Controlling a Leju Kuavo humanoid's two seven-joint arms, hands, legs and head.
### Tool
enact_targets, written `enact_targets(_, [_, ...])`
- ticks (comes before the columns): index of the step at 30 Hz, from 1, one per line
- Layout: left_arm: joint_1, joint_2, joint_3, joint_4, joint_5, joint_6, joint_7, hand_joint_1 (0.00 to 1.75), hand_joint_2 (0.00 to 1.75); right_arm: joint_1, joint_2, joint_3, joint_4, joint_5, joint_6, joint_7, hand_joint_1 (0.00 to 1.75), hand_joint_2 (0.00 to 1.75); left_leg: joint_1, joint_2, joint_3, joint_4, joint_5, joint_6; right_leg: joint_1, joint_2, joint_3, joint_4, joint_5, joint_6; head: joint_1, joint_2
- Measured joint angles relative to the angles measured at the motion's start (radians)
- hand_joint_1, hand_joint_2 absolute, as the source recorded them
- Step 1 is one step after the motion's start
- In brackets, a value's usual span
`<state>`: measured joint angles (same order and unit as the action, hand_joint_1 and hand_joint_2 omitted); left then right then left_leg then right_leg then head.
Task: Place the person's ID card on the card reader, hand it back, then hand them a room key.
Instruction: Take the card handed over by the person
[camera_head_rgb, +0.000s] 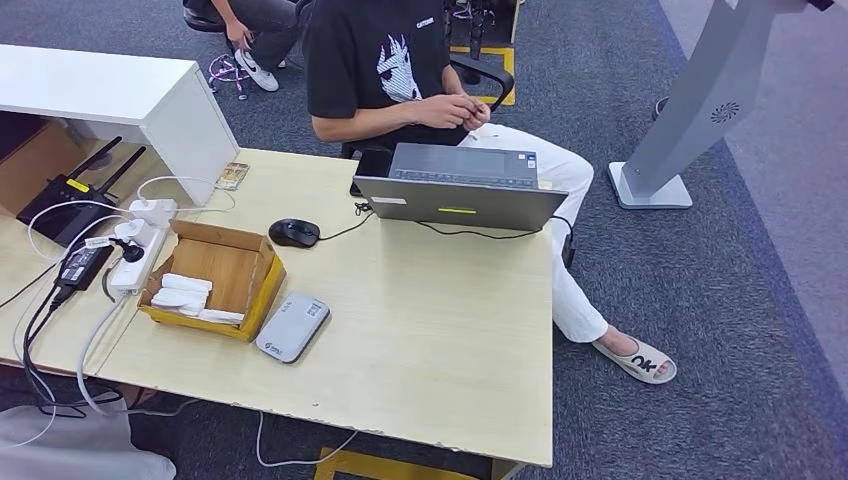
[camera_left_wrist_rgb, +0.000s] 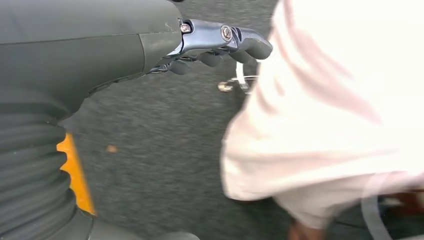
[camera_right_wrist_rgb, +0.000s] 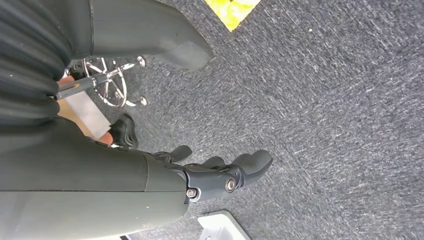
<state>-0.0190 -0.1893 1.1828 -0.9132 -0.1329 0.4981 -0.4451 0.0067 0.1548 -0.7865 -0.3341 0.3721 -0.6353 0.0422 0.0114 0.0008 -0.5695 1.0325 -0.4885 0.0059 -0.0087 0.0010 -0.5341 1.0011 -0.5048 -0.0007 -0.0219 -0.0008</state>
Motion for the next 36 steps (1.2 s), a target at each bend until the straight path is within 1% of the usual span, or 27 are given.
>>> enact_targets(7, [0.015, -0.028, 0.026, -0.216, 0.071, -0.114, -0.064, 0.0, 1.75, -0.003, 0.017, -0.071, -0.011, 0.059, 0.002, -0.01, 0.0, 1.75, 0.0, 0.0, 0.0, 0.0, 0.0, 0.0, 0.0, 0.0, 0.0, 0.0, 0.0, 0.0, 0.0, 0.0])
enact_targets(15, [0.012, -0.055, 0.072, -0.46, 0.133, -0.274, -0.119, 0.0, 1.75, -0.008, 0.033, -0.141, -0.015, 0.12, 0.008, -0.019, 0.0, 1.75, 0.0, 0.0, 0.0, 0.0, 0.0, 0.0, 0.0, 0.0, 0.0, 0.0, 0.0, 0.0, 0.0, 0.0])
enact_targets(19, [0.026, -0.063, 0.063, -0.59, 0.132, -0.334, -0.137, 0.0, 1.75, -0.012, 0.04, -0.172, -0.017, 0.153, 0.017, -0.019, 0.0, 1.75, 0.0, 0.0, 0.0, 0.0, 0.0, 0.0, 0.0, 0.0, -0.001, 0.0, 0.0, 0.0, 0.0, 0.0])
enact_targets(21, [0.037, -0.058, 0.038, -0.646, 0.12, -0.346, -0.134, 0.0, 1.75, -0.013, 0.042, -0.185, -0.017, 0.17, 0.022, -0.019, 0.0, 1.75, 0.0, 0.0, 0.001, 0.0, 0.0, 0.0, 0.0, 0.0, -0.002, 0.0, 0.0, 0.0, 0.0, 0.0])
enact_targets(24, [0.041, -0.033, -0.018, -0.708, 0.088, -0.357, -0.113, 0.0, 1.75, -0.016, 0.045, -0.202, -0.017, 0.196, 0.03, -0.019, 0.0, 1.75, 0.0, 0.0, 0.001, 0.0, 0.0, -0.001, 0.0, 0.0, -0.003, 0.0, 0.0, 0.0, 0.0, 0.0])
enact_targets(28, [0.032, 0.014, -0.113, -0.753, 0.024, -0.361, -0.068, 0.0, 1.75, -0.019, 0.047, -0.222, -0.016, 0.233, 0.042, -0.018, 0.0, 1.75, 0.0, 0.0, 0.001, 0.0, 0.001, -0.001, 0.0, 0.0, -0.003, 0.0, 0.0, -0.001, 0.0, 0.0])
enact_targets(36, [0.0, 0.118, -0.326, -0.798, -0.119, -0.361, 0.027, 0.0, 1.75, -0.022, 0.051, -0.258, -0.016, 0.302, 0.062, -0.005, 0.0, 1.75, 0.0, 0.001, 0.001, 0.0, 0.003, -0.002, 0.0, 0.001, -0.003, 0.0, 0.001, -0.001, 0.0, 0.0])
